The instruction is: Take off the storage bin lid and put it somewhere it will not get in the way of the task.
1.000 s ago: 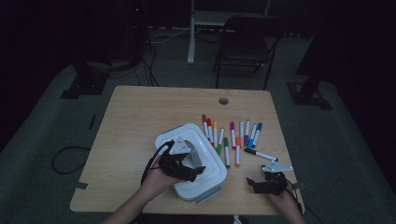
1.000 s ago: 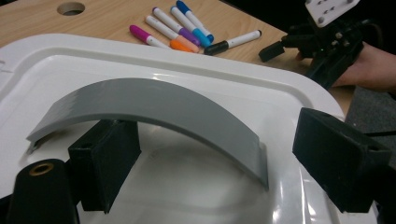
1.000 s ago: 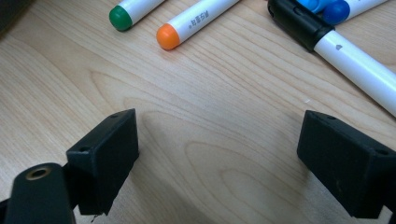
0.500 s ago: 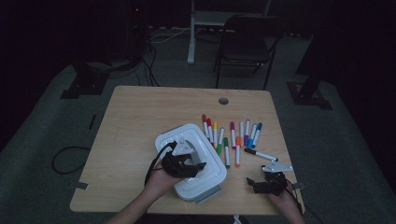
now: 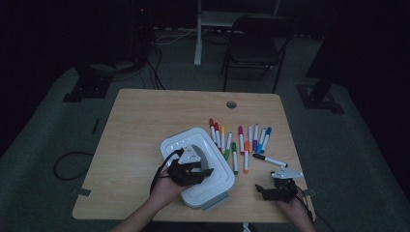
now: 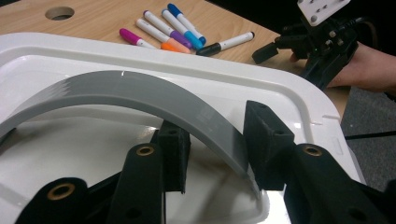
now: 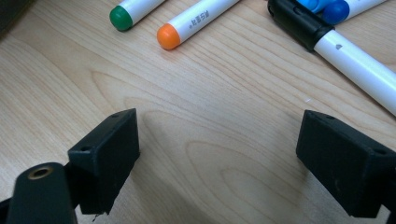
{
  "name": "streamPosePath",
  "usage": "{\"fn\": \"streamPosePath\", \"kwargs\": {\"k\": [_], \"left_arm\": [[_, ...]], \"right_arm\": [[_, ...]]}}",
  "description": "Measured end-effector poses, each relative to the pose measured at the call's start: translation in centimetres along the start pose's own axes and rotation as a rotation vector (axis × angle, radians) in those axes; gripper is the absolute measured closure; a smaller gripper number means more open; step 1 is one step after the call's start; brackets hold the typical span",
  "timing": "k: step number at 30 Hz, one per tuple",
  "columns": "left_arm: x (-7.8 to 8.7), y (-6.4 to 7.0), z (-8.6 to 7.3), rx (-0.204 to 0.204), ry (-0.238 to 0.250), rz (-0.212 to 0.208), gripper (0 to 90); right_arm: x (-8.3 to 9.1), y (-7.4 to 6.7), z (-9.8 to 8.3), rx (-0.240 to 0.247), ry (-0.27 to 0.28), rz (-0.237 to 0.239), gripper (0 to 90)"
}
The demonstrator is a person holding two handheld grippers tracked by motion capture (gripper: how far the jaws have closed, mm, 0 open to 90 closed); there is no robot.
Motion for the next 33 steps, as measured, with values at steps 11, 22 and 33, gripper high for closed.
{"fn": "streamPosePath", "kwargs": {"k": [11,22,33], "left_arm": [[2.0,0.2,0.9,-0.006,0.014,-0.081,70.5],[5.9,0.2,2.3,-0.036,0.048,-0.151,75.5],[9.3,-1.5,1.5,-0.061,0.046,-0.131,75.5]], "right_arm": [[0.0,0.0,0.0,-0.001,0.0,0.001,13.2],[0.0,0.0,0.0,0.0,0.001,0.001,13.2],[0.0,0.0,0.0,0.001,0.001,0.0,13.2]]}}
Point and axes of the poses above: each handheld gripper's, and its own axes: x roughly backward along the jaws, z roughly out of its top, y roughly to its right, the point moved 2 cm from there along -x, roughly forward along the jaws, and after that the axes turned 8 degrees about y, right-handed, at the moved point
